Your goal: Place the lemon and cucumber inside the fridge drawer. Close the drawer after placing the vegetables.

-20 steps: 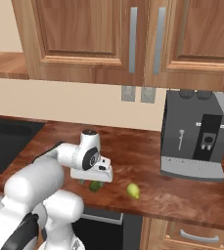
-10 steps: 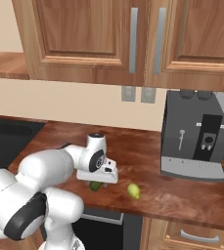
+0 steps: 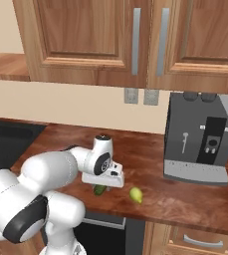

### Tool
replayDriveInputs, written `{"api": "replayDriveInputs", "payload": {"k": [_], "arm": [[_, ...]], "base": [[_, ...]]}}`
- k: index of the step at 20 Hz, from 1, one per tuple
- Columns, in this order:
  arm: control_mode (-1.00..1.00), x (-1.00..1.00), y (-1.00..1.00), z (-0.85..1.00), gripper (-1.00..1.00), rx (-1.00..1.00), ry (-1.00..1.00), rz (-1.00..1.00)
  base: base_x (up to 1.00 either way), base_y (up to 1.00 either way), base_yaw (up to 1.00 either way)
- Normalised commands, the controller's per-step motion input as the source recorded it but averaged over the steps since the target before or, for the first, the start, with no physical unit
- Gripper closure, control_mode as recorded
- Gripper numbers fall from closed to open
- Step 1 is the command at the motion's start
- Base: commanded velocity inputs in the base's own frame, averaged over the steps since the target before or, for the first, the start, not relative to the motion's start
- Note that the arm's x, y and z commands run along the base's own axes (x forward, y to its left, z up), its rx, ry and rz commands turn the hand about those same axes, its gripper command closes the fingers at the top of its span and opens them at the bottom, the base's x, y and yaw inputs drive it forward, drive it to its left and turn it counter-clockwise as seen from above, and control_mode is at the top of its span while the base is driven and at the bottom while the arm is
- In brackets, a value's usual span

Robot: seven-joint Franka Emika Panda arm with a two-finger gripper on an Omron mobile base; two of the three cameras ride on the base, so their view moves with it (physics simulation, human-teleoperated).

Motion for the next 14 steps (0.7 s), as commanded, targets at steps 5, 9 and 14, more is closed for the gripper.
{"api": "replayDriveInputs", "payload": {"k": [5, 9, 14], "arm": [[-1.0, -0.08, 0.0, 0.29, 1.0, 0.0, 0.0, -0.03], [-1.0, -0.37, 0.0, 0.99, 1.0, 0.0, -0.05, -0.03], [-1.0, -0.57, 0.04, 1.0, 1.0, 0.0, -0.13, -0.14]], "base": [[0.0, 0.0, 0.0], [0.0, 0.0, 0.0], [0.0, 0.0, 0.0]]}}
